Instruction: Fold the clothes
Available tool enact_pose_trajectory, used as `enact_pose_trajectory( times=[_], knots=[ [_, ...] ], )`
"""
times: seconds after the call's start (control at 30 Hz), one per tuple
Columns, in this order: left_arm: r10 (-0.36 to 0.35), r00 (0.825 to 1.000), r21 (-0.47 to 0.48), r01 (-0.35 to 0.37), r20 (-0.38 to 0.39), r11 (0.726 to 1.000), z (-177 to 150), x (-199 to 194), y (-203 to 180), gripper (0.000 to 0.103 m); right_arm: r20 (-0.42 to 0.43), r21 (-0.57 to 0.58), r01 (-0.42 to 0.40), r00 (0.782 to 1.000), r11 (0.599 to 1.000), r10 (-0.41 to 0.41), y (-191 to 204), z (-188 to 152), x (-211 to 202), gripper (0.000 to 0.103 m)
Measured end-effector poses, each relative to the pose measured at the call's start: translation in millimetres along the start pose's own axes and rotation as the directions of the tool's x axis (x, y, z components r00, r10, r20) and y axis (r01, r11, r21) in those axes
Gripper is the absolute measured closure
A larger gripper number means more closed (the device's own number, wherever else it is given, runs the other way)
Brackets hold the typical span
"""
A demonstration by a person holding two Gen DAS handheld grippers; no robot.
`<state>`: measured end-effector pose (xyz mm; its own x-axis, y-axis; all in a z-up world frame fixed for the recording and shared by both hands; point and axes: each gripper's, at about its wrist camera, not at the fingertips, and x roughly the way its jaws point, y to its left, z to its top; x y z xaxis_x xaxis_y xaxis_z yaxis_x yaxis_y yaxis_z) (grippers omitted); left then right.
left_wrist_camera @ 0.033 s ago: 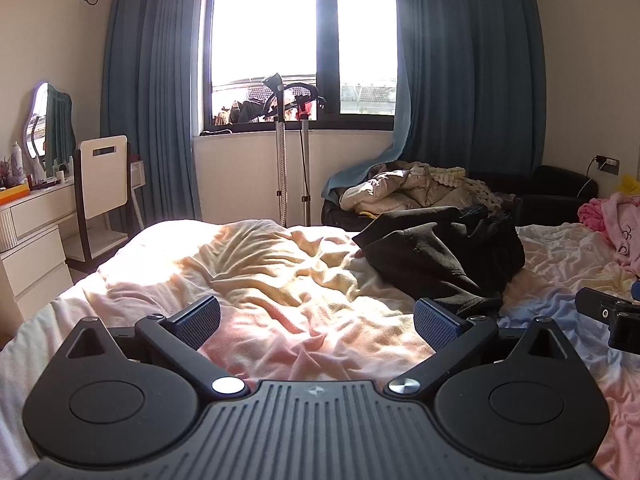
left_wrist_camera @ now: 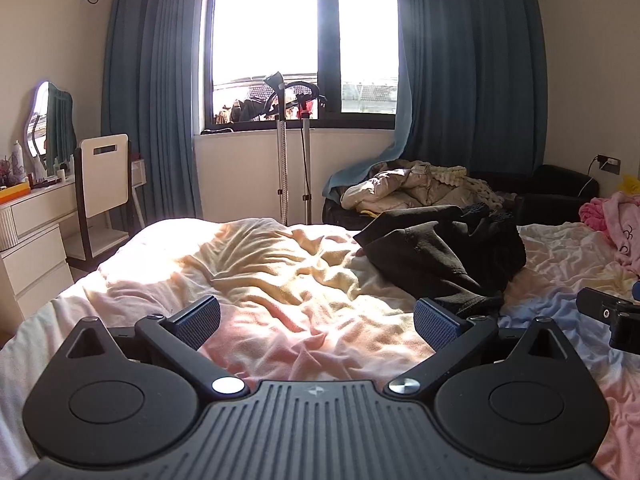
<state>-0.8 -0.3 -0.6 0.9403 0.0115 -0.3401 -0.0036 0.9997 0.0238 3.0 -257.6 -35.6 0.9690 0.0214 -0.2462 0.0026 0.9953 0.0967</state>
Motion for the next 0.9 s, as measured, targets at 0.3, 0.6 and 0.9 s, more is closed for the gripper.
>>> enact_pose_trajectory(
  times=[0.3, 0.6, 0.9],
  knots=[
    [0.009, 1.000, -0.011, -0.009, 0.012, 1.000, -6, -4, -3, 0.000, 0.012, 0.000, 0.023, 1.000, 1.000, -0.023, 2, -5, 2, 0.000],
    [0.017, 1.000, -0.021, -0.017, 0.026, 1.000, -12, -9, -5, 0.000, 0.123, -0.013, 0.007, 0.992, 1.000, -0.005, 3, 4, -15, 0.000],
    [0.039, 0.997, -0.003, -0.039, 0.072, 0.999, -13, -12, -13, 0.000, 0.154, 0.006, 0.027, 0.988, 1.000, -0.027, 0, 6, -22, 0.000]
  ],
)
